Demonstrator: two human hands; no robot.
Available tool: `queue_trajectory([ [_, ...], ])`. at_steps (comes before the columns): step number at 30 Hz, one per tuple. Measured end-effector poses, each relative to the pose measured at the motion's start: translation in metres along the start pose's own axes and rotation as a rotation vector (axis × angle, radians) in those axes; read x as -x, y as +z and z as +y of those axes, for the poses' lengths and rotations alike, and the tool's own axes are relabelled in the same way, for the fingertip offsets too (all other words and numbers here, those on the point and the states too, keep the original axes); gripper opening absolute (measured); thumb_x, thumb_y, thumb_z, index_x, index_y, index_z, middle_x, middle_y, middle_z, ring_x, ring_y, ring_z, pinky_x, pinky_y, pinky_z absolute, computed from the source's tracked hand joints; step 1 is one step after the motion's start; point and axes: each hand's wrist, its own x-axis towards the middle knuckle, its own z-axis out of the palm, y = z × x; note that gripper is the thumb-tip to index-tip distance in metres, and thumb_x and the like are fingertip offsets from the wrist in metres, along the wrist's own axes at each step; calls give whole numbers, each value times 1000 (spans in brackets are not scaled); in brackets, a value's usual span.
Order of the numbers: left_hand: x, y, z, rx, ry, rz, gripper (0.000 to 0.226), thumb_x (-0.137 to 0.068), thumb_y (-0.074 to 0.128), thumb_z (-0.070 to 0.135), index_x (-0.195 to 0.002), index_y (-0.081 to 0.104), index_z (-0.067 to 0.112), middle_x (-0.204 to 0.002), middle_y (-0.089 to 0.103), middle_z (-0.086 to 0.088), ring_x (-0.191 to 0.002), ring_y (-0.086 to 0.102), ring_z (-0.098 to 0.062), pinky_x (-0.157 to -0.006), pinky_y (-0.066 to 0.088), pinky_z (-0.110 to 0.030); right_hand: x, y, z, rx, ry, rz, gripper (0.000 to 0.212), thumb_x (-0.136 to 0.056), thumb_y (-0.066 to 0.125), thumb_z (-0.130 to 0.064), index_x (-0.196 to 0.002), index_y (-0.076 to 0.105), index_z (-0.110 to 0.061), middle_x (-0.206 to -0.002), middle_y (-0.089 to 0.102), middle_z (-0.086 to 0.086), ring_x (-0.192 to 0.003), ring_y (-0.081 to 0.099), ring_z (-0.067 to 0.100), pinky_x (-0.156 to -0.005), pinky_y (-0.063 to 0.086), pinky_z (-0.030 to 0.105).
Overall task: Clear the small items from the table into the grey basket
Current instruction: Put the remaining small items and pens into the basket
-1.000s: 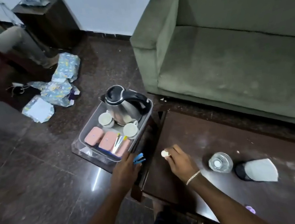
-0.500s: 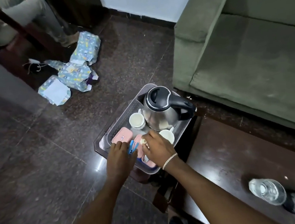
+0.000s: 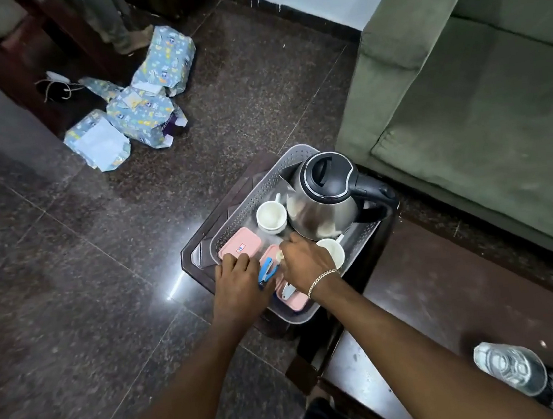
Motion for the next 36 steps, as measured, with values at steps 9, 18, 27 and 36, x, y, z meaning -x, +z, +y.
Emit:
queue_trajectory([
  [9,14,-12,11,83,76,-56,51,-74,84,43,-106,72,5,-103,66,-14,-92,58,-39,-83,53,-49,38,-12,11,-97,33,183,30,-89,62,-17,-118,59,-9,-122,55,11,-103,63,37,-79,54,45],
  [18,32,-10,86,84,330,-52,58,-88,65,55,-122,67,8,-112,66,-15,-106,61,-39,-94,51,-51,144,3,85,-239,105,315,42,-89,67,-23,-129,61,-15,-119,56,6,-101,64,28,-79,56,40],
  [27,100,29,223,159,501,-132,56,-90,71,51,-127,65,10,-112,61,-11,-100,59,-34,-83,53,-47,286,41,181,-274,241,446,39,-87,71,-23,-124,66,-13,-112,60,8,-98,65,29,-79,56,35],
  [36,174,92,335,132,632,-297,56,-87,71,51,-127,65,13,-117,62,-9,-105,61,-33,-87,53,-46,428,104,268,-249,483,458,34,-85,72,-28,-116,68,-13,-108,63,7,-98,60,32,-84,56,42],
])
